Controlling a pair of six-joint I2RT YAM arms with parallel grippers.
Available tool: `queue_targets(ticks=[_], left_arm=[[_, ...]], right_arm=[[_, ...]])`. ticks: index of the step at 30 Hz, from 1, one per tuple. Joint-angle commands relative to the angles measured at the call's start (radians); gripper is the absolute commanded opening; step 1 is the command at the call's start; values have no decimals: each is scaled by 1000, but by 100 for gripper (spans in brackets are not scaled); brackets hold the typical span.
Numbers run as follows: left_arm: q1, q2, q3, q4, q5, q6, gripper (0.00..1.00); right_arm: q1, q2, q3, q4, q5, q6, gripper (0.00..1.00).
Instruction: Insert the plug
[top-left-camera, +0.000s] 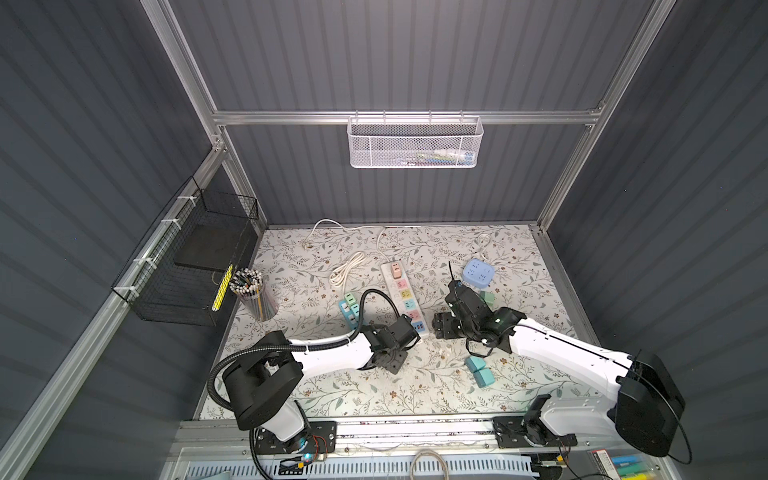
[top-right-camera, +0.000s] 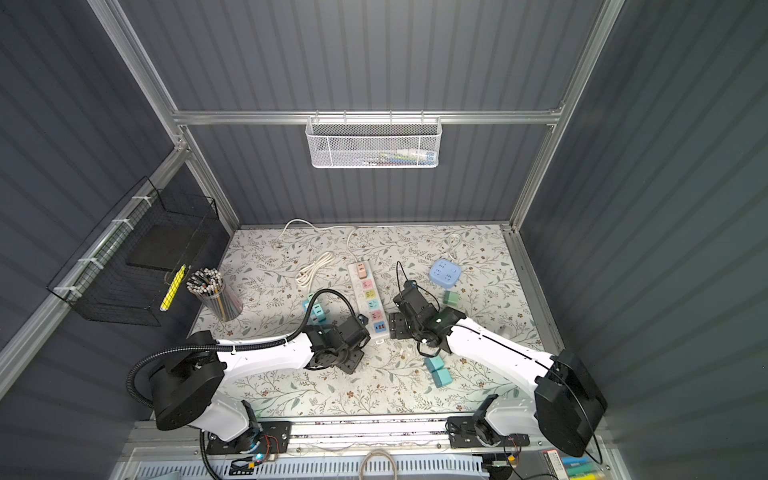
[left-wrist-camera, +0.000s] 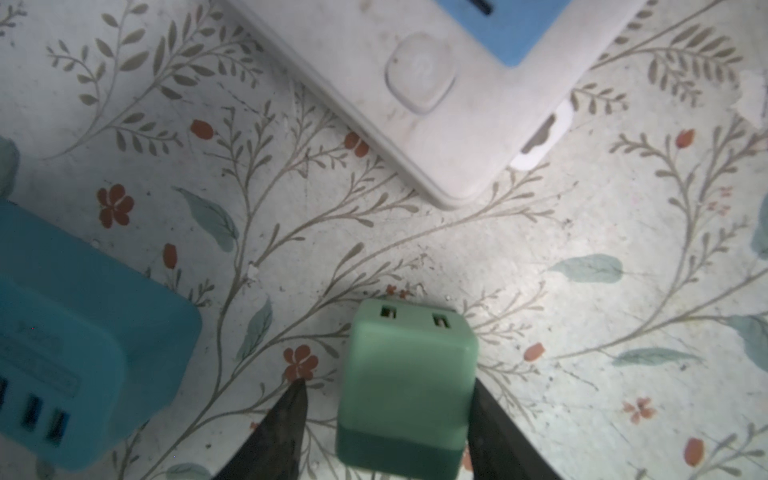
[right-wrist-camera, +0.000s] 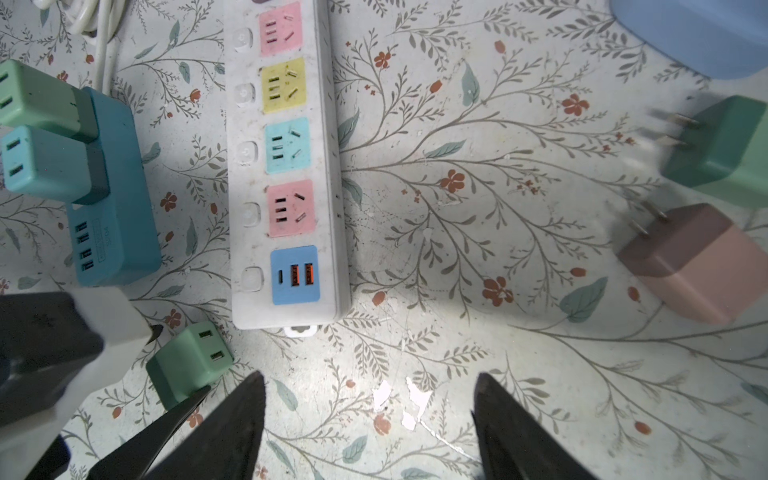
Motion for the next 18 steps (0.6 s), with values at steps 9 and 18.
queue_targets(ticks=[9, 18], left_arm=[[24, 27, -9, -47, 92, 41, 60], [35, 66, 26, -27, 114, 46, 40]], right_arm=[[-2, 16, 35, -4, -25, 1, 79], [-2, 2, 37, -15, -19, -6, 79]])
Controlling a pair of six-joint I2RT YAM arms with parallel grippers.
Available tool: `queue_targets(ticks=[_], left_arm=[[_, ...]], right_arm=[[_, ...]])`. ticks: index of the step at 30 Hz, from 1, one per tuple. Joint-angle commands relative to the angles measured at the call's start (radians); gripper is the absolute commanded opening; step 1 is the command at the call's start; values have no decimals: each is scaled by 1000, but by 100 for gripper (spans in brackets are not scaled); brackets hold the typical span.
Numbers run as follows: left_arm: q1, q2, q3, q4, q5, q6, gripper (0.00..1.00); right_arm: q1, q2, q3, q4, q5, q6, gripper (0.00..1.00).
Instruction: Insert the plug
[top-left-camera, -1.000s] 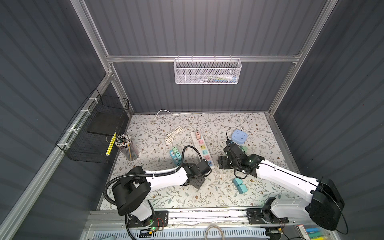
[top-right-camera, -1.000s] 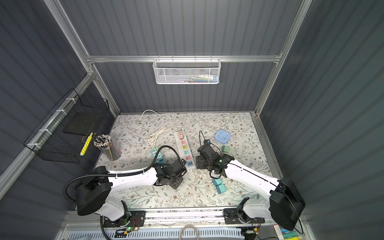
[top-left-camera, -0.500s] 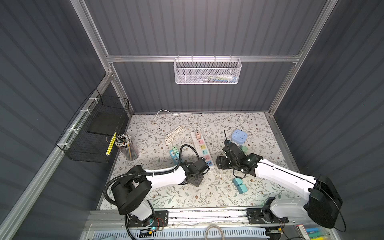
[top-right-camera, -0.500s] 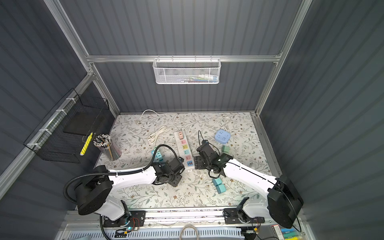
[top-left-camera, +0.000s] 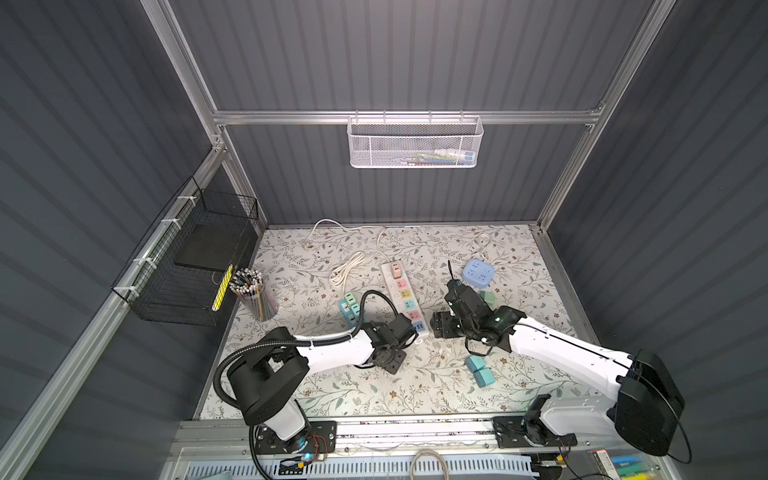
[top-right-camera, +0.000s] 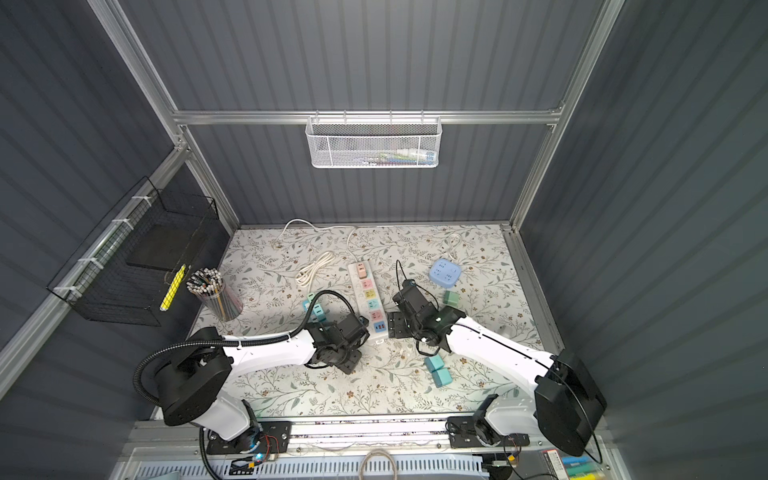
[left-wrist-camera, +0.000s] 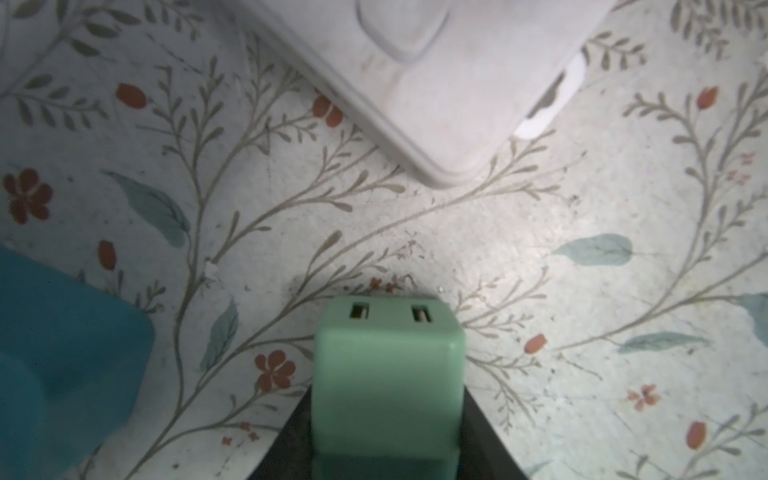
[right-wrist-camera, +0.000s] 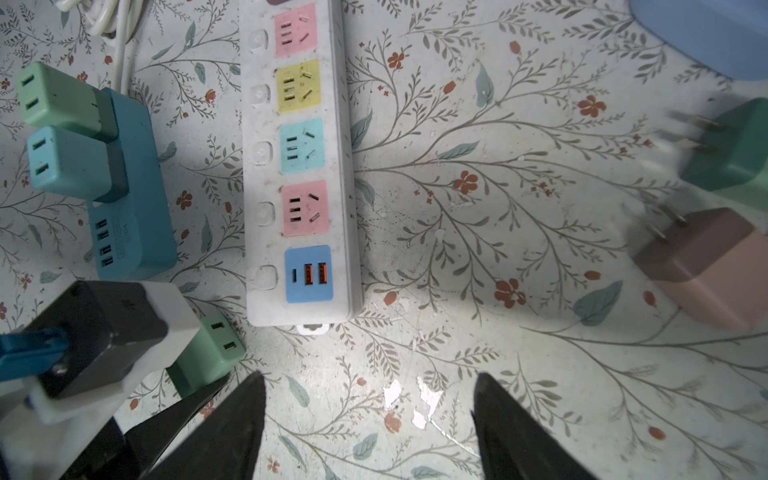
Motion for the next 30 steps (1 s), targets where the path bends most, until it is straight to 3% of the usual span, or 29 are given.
queue_targets(ticks=[1, 8, 15, 21, 30], left_arm=[[2, 33, 18, -16, 20, 1, 39], [3, 32, 37, -18, 6, -1, 36], [2, -166, 1, 119, -34, 30, 30], [0, -342, -136, 469, -84, 141, 25], [0, -376, -266, 854, -57, 249, 22]], right_arm=[[-2, -3, 25, -13, 1, -5, 79], [-1, 2, 38, -26, -1, -15, 79], [-2, 28, 125, -93, -102, -43, 75], [-15, 5, 179, -78, -192, -61, 68], [-54, -60, 216, -30, -389, -61, 58]])
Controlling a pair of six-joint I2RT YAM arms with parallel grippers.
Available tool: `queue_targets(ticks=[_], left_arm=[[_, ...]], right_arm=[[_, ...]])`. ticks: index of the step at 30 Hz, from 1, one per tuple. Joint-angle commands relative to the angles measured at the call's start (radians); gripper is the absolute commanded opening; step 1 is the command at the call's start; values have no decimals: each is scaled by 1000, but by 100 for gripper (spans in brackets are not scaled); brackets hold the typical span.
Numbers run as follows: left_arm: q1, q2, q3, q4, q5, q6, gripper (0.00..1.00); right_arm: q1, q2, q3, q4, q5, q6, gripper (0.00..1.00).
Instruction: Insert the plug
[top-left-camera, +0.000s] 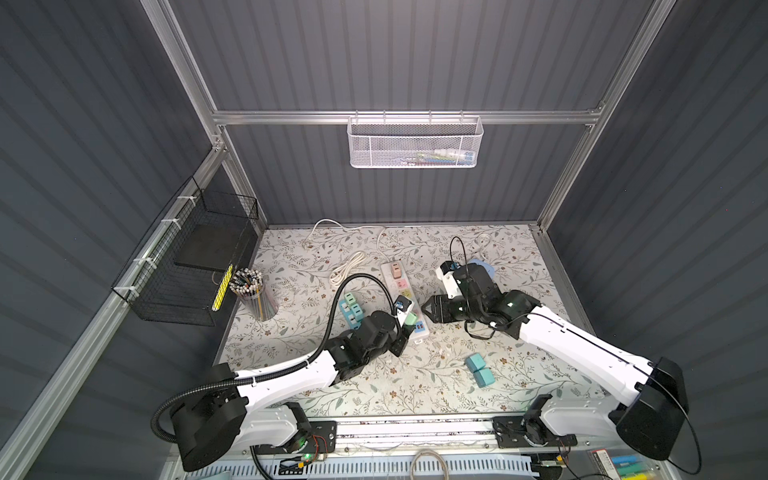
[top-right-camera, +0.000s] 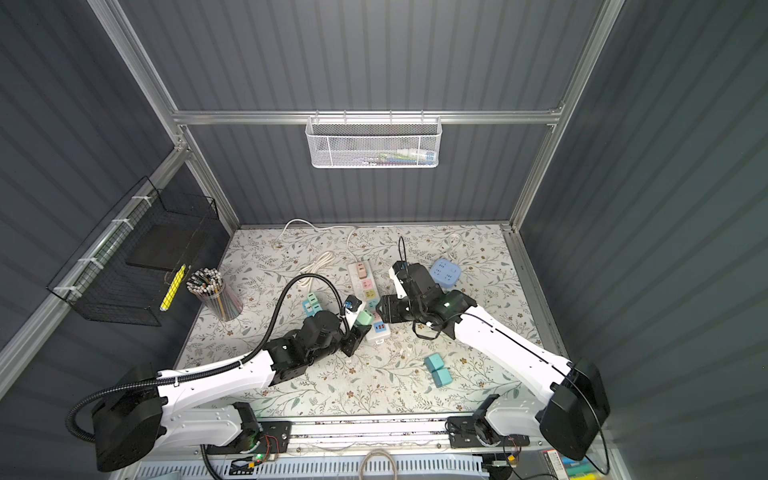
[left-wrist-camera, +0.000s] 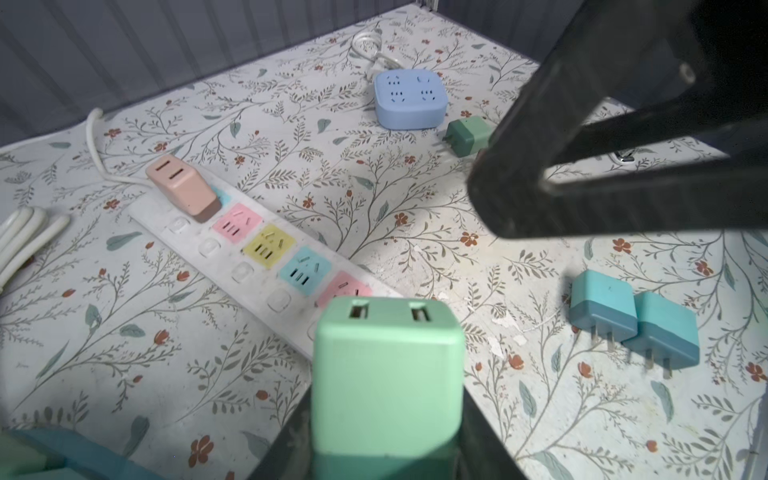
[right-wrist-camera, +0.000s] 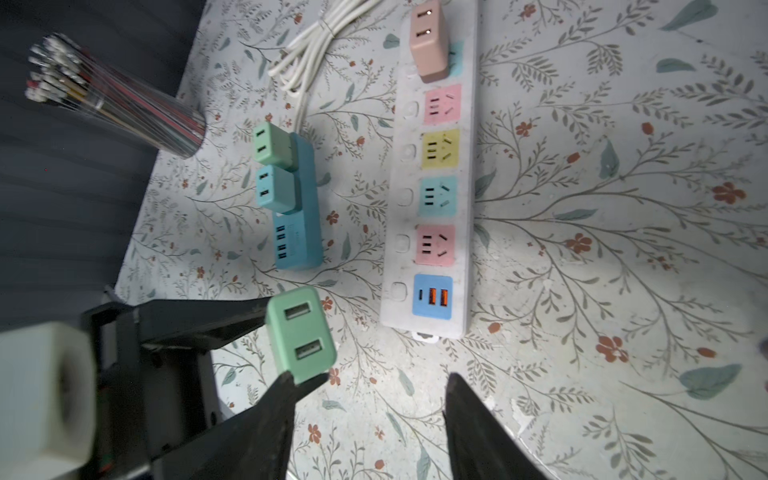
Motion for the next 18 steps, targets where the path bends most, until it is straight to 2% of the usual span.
queue_targets(ticks=[1, 4, 7, 9, 18], left_arm=[[1, -20, -19, 188, 17, 55, 22], [0, -33, -9, 191, 35, 49, 21], [0, -46, -10, 199, 48, 50, 21], [1, -44, 2, 171, 51, 46, 21], [0, -68, -18, 161, 67, 23, 21]], right_arm=[[-7, -28, 25, 22, -127, -15, 58], [-7, -21, 27, 30, -230, -25, 58], [-7, -2, 24, 45, -262, -26, 57], [-6, 11, 19, 68, -291, -26, 52], [-6, 64, 22, 129, -312, -28, 44]])
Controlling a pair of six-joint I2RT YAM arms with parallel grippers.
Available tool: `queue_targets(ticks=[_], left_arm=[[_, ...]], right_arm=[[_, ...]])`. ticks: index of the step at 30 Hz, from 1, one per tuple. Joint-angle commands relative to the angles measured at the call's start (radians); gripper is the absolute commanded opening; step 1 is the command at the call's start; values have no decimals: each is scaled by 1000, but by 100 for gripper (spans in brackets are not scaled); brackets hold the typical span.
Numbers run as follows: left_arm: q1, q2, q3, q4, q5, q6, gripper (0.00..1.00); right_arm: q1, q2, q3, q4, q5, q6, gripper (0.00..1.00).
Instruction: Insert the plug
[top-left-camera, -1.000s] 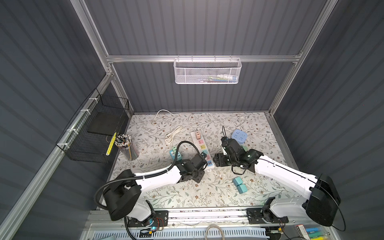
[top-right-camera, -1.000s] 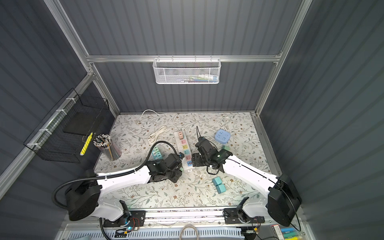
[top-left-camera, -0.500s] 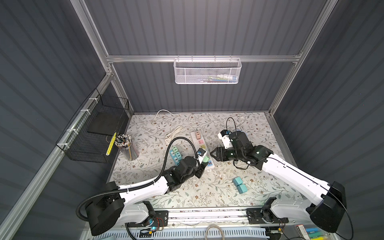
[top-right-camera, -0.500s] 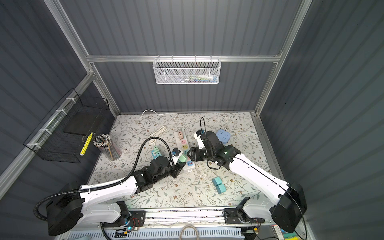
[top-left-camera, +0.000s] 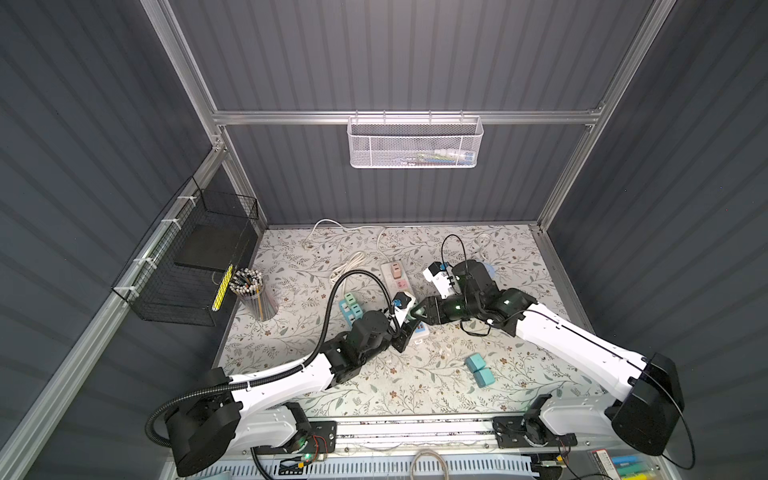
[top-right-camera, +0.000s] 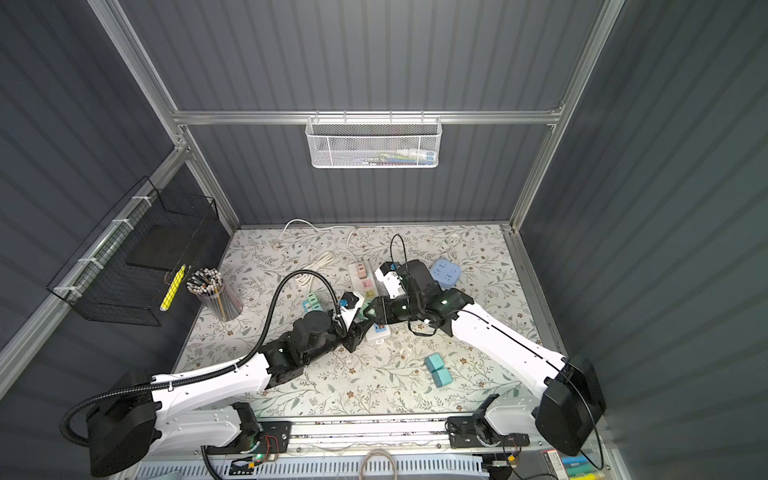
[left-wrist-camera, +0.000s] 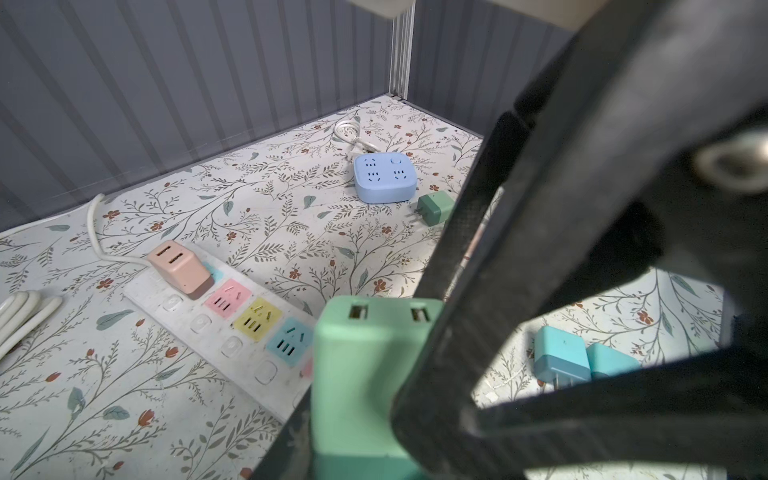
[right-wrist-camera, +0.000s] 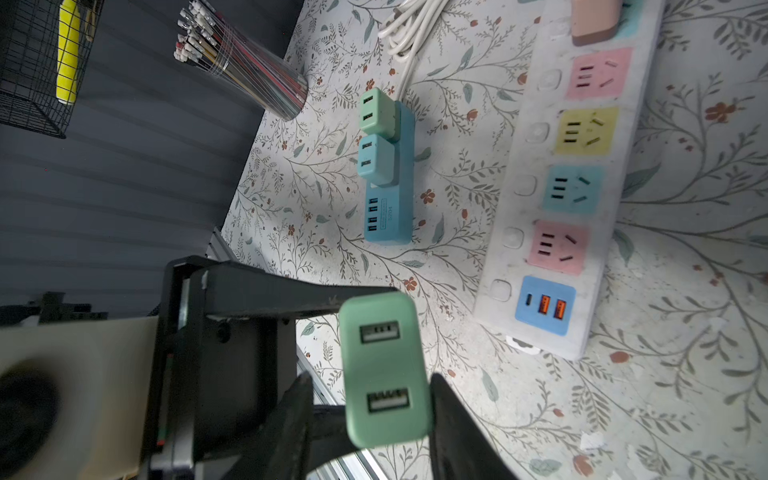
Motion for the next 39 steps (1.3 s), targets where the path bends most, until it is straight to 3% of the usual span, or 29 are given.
queue_targets(ticks=[1, 5, 9, 13, 15, 16, 20, 24, 27, 30, 39], left_arm=[[0, -28, -3, 21, 21, -5, 21], [0, -26, -10, 30, 38, -11, 21], [0, -29, -15, 25, 39, -12, 24], [0, -57, -24, 7, 11, -33, 36], [0, -87, -39, -4, -29, -53, 54], [0, -102, -47, -10, -57, -65, 63], [0, -190, -92, -62, -227, -144, 82], [2, -313, -154, -141, -539, -359, 98], [3, -424, -207, -192, -687, -507, 100], [3, -524, -249, -214, -713, -540, 100], [4, -647, -258, -357, -751, -573, 100]], right_arm=[[3, 19, 18, 44, -36, -12, 44], [2, 33, 14, 63, -31, -11, 42], [3, 39, 11, 88, -31, -8, 33], [4, 41, 11, 94, -12, -1, 25], [3, 27, -2, 120, 19, 4, 24], [3, 24, -3, 129, 30, 2, 23], [2, 40, 22, 153, 153, -35, 22], [8, 110, 35, 232, 345, -112, 22], [11, 184, 13, 364, 496, -160, 22], [11, 286, 31, 437, 572, -207, 22], [12, 538, 123, 567, 556, -249, 23]])
